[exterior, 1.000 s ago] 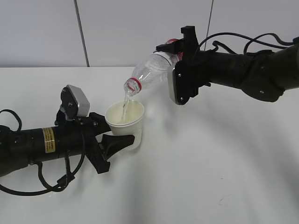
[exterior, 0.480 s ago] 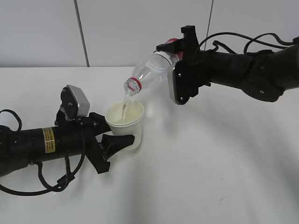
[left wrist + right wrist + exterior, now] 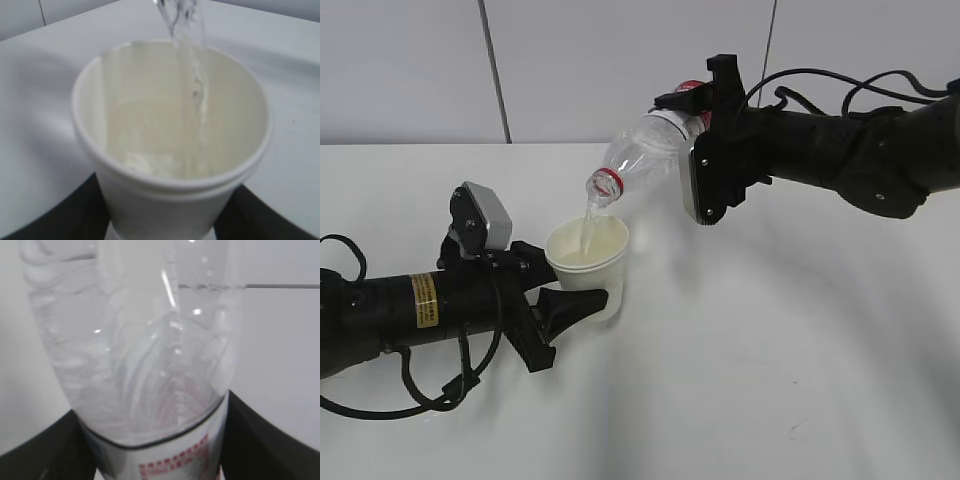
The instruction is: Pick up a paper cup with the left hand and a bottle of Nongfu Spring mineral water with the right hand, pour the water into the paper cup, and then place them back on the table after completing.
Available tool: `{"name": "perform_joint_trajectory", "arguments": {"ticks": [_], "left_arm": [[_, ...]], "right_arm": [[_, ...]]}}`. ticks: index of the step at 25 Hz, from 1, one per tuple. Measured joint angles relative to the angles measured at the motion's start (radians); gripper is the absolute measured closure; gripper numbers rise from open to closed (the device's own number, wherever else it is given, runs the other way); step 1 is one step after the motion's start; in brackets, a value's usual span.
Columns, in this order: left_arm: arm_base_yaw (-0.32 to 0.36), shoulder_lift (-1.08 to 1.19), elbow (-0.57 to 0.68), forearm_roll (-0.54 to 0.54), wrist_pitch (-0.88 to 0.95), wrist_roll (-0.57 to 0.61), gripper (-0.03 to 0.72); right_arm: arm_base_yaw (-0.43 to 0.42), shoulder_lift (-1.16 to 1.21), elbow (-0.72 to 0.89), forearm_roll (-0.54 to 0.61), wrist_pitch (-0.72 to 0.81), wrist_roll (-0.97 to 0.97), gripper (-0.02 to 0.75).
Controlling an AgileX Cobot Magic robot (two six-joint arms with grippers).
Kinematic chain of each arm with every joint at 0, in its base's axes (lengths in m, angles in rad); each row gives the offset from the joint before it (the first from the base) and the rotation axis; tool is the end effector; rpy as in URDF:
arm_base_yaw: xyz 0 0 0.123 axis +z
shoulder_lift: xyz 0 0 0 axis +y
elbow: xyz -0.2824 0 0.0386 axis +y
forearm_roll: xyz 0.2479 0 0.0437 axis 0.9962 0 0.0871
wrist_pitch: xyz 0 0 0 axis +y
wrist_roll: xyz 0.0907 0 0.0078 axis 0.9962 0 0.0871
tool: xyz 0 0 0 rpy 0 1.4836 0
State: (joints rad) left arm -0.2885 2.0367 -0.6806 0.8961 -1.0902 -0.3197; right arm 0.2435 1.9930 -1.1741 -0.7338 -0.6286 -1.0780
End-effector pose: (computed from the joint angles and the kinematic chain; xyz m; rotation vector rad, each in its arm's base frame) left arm 0.2865 -0.1507 0.0998 0.9405 1.6864 -0.8018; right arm 0.4121 0.1392 0.1938 -1.6692 0.7752 -0.6794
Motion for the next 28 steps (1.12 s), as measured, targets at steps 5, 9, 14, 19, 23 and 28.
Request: {"name": "perform_joint_trajectory", "arguments": {"ticks": [5, 9, 14, 19, 23, 28], "left_arm": [[0.0, 0.0, 0.0, 0.0, 0.0, 0.0, 0.317], [0.0, 0.0, 0.0, 0.0, 0.0, -0.001, 0.317], [0.0, 0.0, 0.0, -0.026, -0.015, -0.001, 0.317], [0.0, 0.0, 0.0, -0.085, -0.025, -0.001, 0.317], [0.0, 0.0, 0.0, -0.089, -0.028, -0.001, 0.317], [0.0, 0.0, 0.0, -0.129, -0.029, -0.001, 0.317]], "right_arm": [[0.0, 0.0, 0.0, 0.036, 0.0, -0.001, 0.274], [0.0, 0.0, 0.0, 0.04, 0.0, 0.001, 0.274], [0.0, 0.0, -0.001, 0.044, 0.023, 0.123, 0.274], [0.0, 0.0, -0.001, 0.044, 0.03, 0.469, 0.274], [0.0, 0.0, -0.001, 0.044, 0.041, 0.805, 0.274], [0.0, 0.0, -0.001, 0.044, 0.091, 1.093, 0.274]]}}
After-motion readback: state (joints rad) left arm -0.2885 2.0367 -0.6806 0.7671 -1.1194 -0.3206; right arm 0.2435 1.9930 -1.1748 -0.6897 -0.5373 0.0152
